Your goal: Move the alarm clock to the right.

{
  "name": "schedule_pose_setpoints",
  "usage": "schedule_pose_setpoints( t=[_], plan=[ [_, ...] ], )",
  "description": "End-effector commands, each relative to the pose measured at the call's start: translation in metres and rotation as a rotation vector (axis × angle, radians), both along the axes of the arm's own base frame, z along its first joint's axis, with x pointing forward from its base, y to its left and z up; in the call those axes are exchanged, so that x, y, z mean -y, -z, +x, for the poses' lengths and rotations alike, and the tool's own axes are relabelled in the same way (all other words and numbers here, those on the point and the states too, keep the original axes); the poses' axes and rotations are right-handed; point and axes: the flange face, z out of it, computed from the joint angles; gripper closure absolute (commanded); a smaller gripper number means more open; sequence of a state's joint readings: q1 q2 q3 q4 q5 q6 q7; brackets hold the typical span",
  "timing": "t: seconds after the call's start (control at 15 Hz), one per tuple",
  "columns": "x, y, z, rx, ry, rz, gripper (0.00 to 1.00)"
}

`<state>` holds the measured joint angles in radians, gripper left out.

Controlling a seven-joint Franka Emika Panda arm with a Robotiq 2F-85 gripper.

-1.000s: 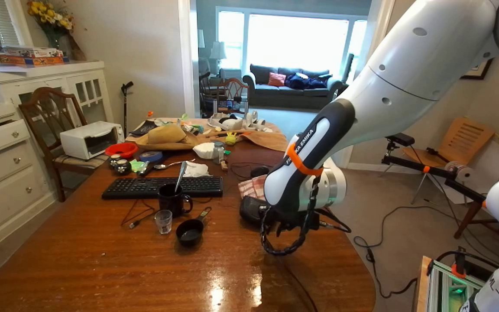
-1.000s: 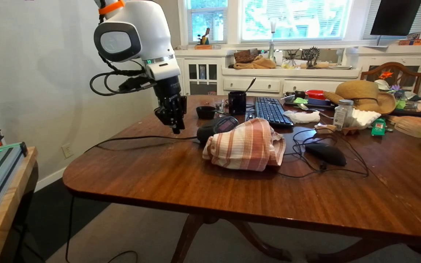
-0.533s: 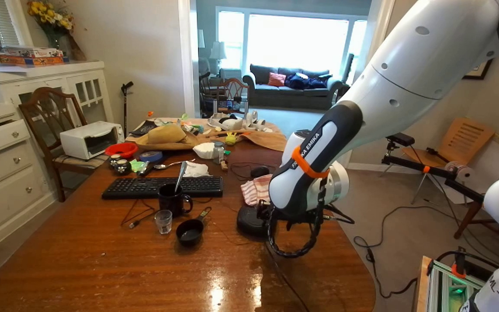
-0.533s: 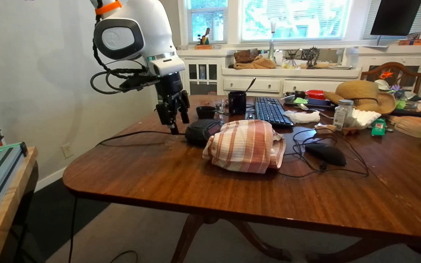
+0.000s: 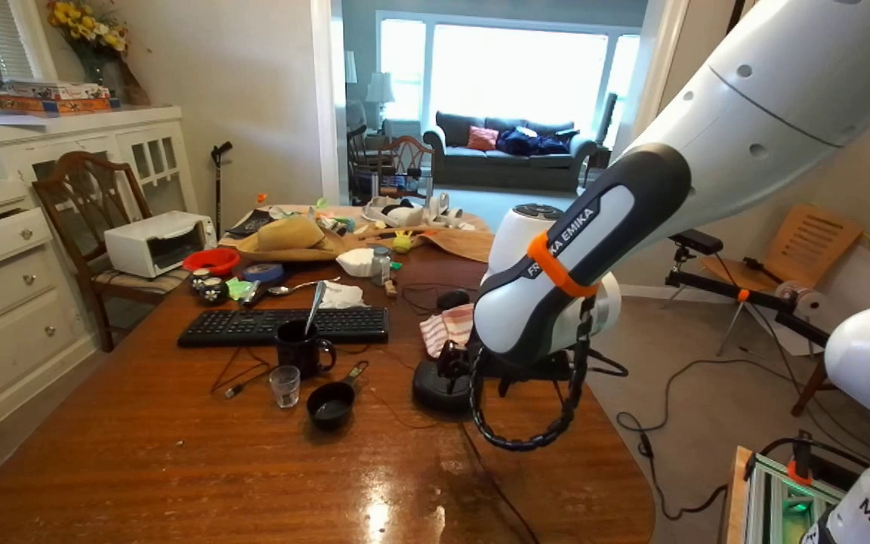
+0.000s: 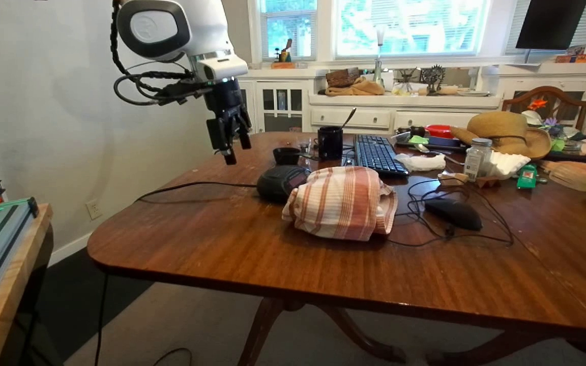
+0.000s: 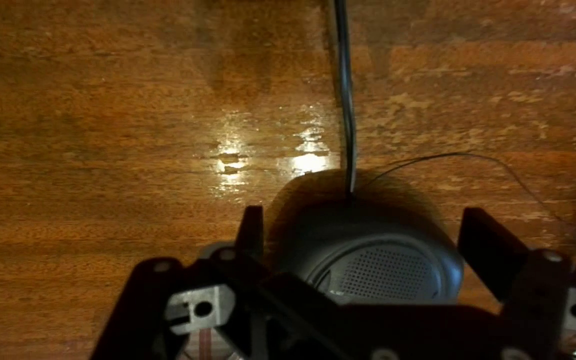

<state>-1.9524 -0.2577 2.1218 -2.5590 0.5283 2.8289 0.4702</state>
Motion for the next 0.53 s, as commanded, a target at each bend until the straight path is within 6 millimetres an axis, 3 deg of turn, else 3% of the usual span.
schedule_pose_setpoints(
  t=[0.0,0.47],
  plan=[
    [-0.011,-0.022,-0.007,0.003,-0.052,0.043,0.0],
    [-0.03,-0.068,0.002,0.034,-0.188,0.042,0.0]
  ],
)
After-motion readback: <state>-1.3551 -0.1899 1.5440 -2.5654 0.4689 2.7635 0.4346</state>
